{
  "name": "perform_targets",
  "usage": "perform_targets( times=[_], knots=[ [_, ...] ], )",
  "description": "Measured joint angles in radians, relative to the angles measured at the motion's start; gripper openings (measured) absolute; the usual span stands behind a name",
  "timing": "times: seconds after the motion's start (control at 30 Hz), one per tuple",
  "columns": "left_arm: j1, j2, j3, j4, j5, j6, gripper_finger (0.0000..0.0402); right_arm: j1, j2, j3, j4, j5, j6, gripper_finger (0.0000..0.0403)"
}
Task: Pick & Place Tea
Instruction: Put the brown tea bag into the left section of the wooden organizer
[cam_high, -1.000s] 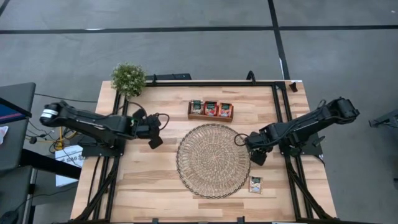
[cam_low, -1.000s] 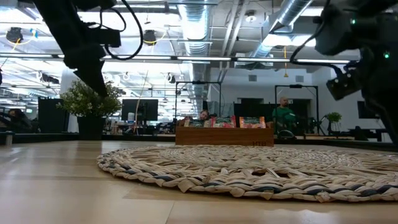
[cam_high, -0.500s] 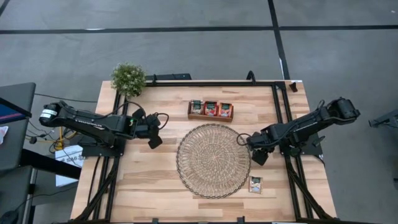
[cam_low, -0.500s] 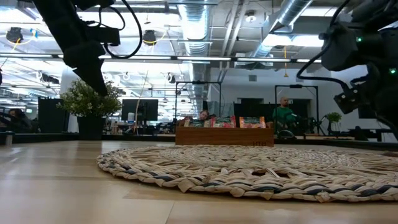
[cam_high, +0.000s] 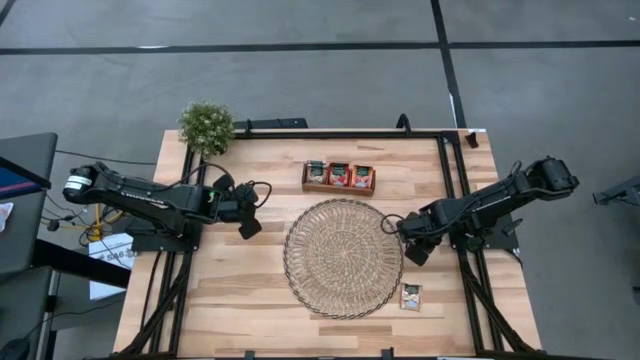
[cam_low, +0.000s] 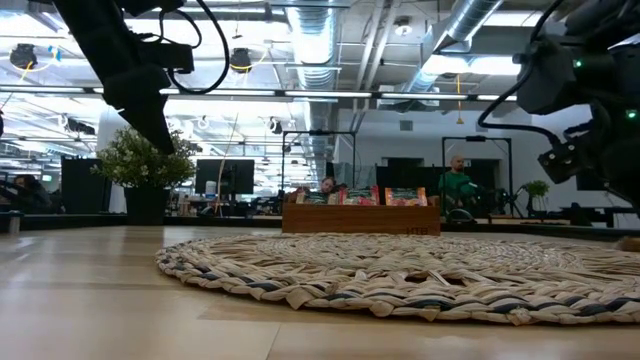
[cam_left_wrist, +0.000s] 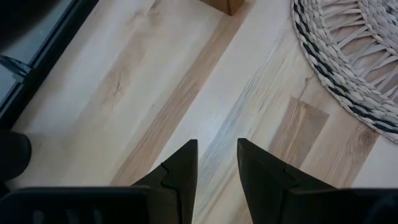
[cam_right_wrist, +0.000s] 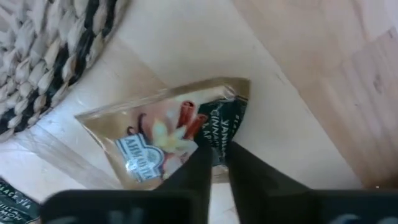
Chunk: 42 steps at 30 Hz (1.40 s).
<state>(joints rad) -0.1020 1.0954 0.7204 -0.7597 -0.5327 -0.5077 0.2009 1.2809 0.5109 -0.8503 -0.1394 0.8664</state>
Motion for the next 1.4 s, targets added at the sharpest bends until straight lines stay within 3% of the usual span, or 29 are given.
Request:
perform_targets(
  times=[0.1, 0.3, 0.47, 0.77, 1.17, 1.4],
  knots=[
    [0.0, 0.0, 0.0, 0.001, 0.0, 0.001, 0.0105, 0.0, 0.001, 0.016, -0.007, 0.007, -0.014, 0.0006],
    [0.0, 0.0, 0.0, 0.024, 0.0, 0.002, 0.0105, 0.025, 0.002, 0.121, -0.115, 0.11, -0.027, 0.0002],
    [0.0, 0.0, 0.0, 0.119, 0.057, 0.004, 0.0105, 0.08, 0.001, 0.29, -0.252, 0.257, -0.062, 0.0001],
    [0.008, 0.0, 0.001, 0.479, 0.232, -0.029, 0.0105, 0.13, 0.031, 0.624, -0.306, 0.598, -0.28, 0.0],
    [0.11, 0.0, 0.001, 0.783, 0.477, -0.239, 0.0105, 0.04, 0.462, 1.104, -0.319, 0.811, -0.81, 0.0],
    [0.144, 0.0, 0.001, 0.854, 0.54, -0.346, 0.0105, 0.016, 0.643, 1.367, -0.302, 0.817, -1.024, 0.0]
  ],
)
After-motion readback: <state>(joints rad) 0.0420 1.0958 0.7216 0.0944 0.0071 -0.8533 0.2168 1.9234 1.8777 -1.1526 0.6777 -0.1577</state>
